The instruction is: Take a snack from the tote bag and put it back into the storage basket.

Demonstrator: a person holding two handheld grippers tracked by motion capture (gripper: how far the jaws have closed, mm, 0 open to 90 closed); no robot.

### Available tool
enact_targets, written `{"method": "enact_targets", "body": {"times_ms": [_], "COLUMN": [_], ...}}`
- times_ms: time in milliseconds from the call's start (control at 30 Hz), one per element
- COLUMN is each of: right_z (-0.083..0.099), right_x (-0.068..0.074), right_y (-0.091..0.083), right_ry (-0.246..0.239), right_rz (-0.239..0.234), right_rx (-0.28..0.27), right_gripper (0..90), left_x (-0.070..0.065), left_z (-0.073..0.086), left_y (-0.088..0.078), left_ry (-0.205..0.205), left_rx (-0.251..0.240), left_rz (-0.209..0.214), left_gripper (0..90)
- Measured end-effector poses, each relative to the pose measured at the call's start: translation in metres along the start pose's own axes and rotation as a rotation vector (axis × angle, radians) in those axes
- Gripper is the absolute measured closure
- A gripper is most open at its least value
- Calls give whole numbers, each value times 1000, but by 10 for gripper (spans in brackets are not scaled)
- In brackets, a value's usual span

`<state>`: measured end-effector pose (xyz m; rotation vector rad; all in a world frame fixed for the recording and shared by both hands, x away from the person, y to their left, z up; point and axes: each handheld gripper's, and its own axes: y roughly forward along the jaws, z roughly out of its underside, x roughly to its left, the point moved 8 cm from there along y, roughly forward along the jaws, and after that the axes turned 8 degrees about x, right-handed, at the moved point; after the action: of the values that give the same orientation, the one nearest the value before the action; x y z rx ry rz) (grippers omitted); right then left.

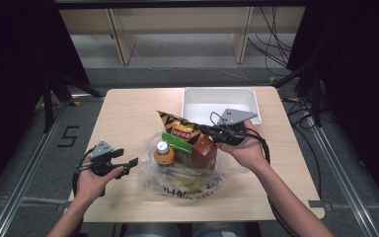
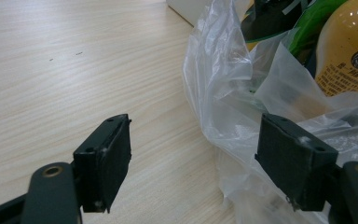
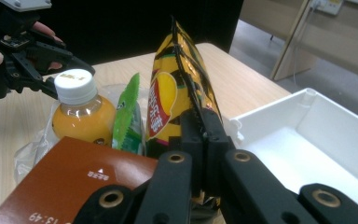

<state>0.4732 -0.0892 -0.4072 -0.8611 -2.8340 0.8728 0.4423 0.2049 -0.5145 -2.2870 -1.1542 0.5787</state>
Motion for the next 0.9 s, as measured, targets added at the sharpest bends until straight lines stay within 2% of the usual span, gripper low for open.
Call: {"method": "enact_targets", "body": {"times_ms": [133, 167, 200, 233, 300, 367, 433, 467, 533, 567, 633, 667, 700, 733, 767, 900], "right_z": [-3, -5, -6, -6, -8, -12, -12, -12, -15, -15, -17, -19, -19, -22, -23, -24], "right_x": [1, 2, 1, 2, 3, 1, 0, 3, 3, 3, 2, 2, 2, 0, 3, 4], "right_y": [-2, -3, -4, -5, -7, -8, -9, -10, -11, -11, -12, -12, -14, -14, -14, -16], "right_ry": [-11, 2, -9, 6, -1, 4, -4, 8, 11, 11, 19, 4, 29, 8, 24, 32], "right_rz": [-5, 0, 4, 8, -8, 14, 21, -2, -2, -2, 14, 3, 17, 30, 2, 8], "right_rx": [-11, -22, -31, -30, -30, -66, -65, -60, -79, -79, -91, -106, -94, -118, -116, -115], "right_gripper": [900, 900, 900, 900, 900, 900, 900, 900, 900, 900, 900, 900, 900, 900, 900, 900], "left_x": [0, 0, 0, 0, 0, 0, 0, 0, 0, -1, -1, -1, -1, -1, -1, -1], "left_z": [0, 0, 0, 0, 0, 1, 1, 1, 1, 1, 1, 1, 2, 2, 2, 2], "left_y": [0, 1, 0, 0, 1, 1, 0, 0, 1, 1, 1, 1, 1, 1, 1, 2], "left_ry": [0, -1, 8, 8, 9, 8, 7, 6, 6, -7, -4, -4, -3, 1, 0, 0], "left_rx": [0, 0, 1, 3, 4, 4, 3, 3, 4, 4, 3, 4, 5, 6, 6, 8], "left_rz": [1, 1, -1, -1, -1, -1, -1, -1, -1, -1, 2, 3, 3, 1, 3, 3], "left_gripper": [255, 255, 255, 255, 255, 255, 255, 255, 255, 255, 255, 255, 255, 255, 255, 255]}}
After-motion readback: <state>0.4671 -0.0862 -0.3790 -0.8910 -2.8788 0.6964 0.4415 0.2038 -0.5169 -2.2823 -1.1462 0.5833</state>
